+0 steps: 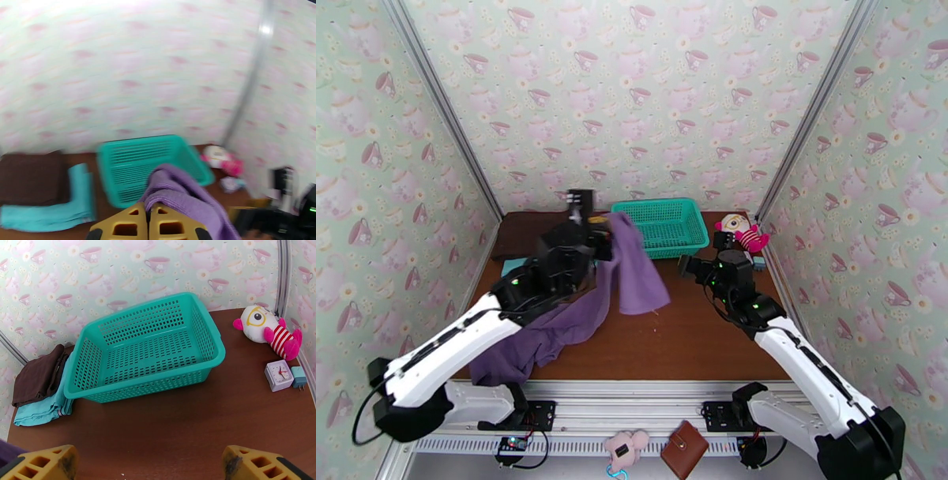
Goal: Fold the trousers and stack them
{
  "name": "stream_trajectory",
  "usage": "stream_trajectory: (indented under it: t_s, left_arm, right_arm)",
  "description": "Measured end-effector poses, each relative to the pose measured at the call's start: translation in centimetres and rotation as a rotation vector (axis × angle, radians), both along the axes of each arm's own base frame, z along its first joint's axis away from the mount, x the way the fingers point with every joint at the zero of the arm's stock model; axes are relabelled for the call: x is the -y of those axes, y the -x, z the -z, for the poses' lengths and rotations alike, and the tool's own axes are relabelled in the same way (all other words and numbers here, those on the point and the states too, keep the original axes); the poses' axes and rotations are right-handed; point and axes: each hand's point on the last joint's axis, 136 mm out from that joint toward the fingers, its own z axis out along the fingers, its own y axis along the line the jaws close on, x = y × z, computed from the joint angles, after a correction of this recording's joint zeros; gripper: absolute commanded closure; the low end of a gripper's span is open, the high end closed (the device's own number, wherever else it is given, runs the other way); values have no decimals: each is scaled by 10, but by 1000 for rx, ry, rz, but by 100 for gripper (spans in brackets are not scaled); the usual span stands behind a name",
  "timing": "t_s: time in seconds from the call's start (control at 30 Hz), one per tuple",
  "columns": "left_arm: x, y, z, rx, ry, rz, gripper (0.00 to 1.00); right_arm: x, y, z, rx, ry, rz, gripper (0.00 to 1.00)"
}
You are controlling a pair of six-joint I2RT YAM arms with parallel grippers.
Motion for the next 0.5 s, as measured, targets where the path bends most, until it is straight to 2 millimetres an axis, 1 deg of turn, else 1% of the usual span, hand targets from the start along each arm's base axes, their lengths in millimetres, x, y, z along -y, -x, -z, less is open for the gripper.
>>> stream_trajectory:
  t_s: [0.03, 0.07, 0.1, 0.13, 0.2, 0.27, 0.33, 0.37, 0.4, 0.47, 0.5]
  left_arm:
    - [-30, 0, 19, -25, -5, -87, 100]
    - [-62, 3, 42, -63, -13, -174, 100]
    - [-89, 11, 65, -105, -21, -246, 100]
    - [-109, 19, 83, -143, -25, -299, 100]
    - [-139, 36, 106, -188, -12, -384, 92]
    - [-156, 50, 121, -217, 9, -438, 82]
    - [-169, 61, 133, -233, 31, -480, 58]
    - [-173, 65, 138, -244, 33, -498, 42]
    - [-177, 68, 144, -255, 32, -510, 31]
    - [-179, 68, 154, -284, 27, -510, 22]
    - [-175, 67, 159, -304, 29, -486, 19]
  right_arm:
    - [-3, 1, 3, -5, -9, -17, 0]
    - [-8, 1, 6, -10, -19, -40, 1]
    - [-14, 1, 8, -16, -31, -69, 1]
    - [-21, 1, 10, -20, -40, -98, 1]
    - [-37, 0, 17, -41, -50, -164, 1]
    - [-56, 2, 27, -75, -41, -232, 1]
    - [-74, 8, 33, -103, -19, -295, 0]
    - [-82, 13, 35, -110, -9, -323, 1]
    - [-90, 19, 36, -112, 0, -352, 1]
    - [-101, 26, 36, -107, 2, -392, 1]
    - [-102, 28, 37, -101, 1, -398, 1]
